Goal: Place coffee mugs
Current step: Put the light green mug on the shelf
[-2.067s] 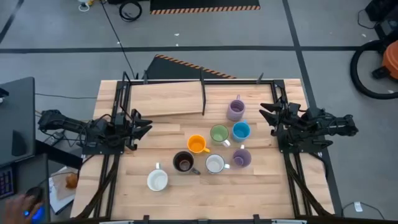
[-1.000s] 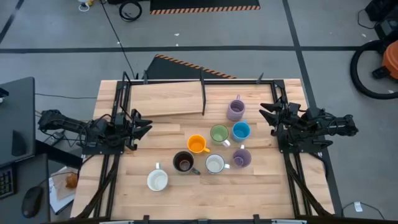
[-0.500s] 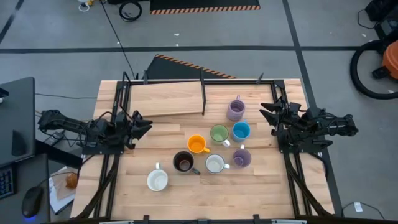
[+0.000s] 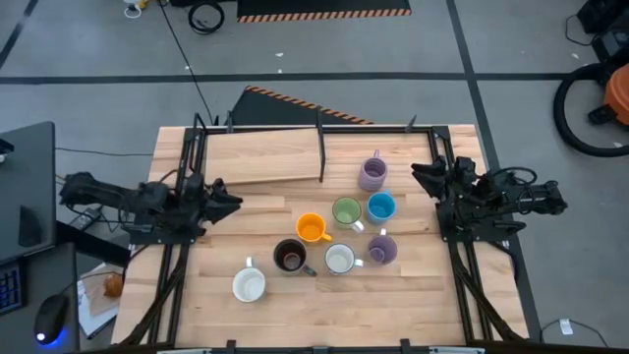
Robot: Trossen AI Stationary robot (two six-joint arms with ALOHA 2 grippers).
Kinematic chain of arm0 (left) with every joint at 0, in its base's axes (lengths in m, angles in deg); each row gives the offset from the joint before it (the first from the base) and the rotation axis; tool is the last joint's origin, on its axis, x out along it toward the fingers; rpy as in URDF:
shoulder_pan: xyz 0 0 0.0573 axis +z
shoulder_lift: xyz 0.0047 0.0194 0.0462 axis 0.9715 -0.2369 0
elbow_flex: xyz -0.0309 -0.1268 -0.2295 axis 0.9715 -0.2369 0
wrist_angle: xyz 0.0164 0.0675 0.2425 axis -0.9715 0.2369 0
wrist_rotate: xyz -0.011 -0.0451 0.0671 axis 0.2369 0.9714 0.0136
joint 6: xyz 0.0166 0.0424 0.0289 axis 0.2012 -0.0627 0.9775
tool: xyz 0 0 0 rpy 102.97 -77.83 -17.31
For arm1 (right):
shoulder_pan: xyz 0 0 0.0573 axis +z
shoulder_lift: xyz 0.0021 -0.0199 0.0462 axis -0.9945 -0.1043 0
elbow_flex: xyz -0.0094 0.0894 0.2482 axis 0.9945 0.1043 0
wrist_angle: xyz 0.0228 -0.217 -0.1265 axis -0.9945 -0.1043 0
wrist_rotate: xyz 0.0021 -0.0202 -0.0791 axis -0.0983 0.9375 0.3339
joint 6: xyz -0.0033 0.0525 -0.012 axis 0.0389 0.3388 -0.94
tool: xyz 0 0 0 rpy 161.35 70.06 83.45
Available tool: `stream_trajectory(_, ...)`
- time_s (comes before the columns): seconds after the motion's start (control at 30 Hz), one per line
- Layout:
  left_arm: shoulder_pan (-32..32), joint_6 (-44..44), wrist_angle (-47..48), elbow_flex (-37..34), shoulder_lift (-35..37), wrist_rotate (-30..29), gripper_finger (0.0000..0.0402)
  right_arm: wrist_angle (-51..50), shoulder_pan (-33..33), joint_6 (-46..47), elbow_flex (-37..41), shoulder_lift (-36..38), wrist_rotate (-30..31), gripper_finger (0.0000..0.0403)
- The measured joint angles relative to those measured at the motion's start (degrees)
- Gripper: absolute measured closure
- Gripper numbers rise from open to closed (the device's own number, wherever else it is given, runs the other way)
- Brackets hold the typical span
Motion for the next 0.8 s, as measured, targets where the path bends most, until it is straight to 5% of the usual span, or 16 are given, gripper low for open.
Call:
stream_trajectory(0.13, 0.0, -1.3, 19.6, 9.7, -3.2, -4.7, 0.0285, 1.3, 0.0, -2.0, 0.0, -1.7, -0.6, 0.0245)
stream_trajectory(0.3, 0.0, 5.6, 23.7, 14.3, -6.7, -8.1, 0.0282, 4.5, 0.0, -3.4, 0.0, -5.4, -3.6, 0.0245)
stream_trajectory(0.8, 1.4, -6.0, 42.5, 29.3, -27.7, 4.7, 0.0285, 9.7, 0.0, -11.3, -6.9, -26.4, -5.1, 0.0245)
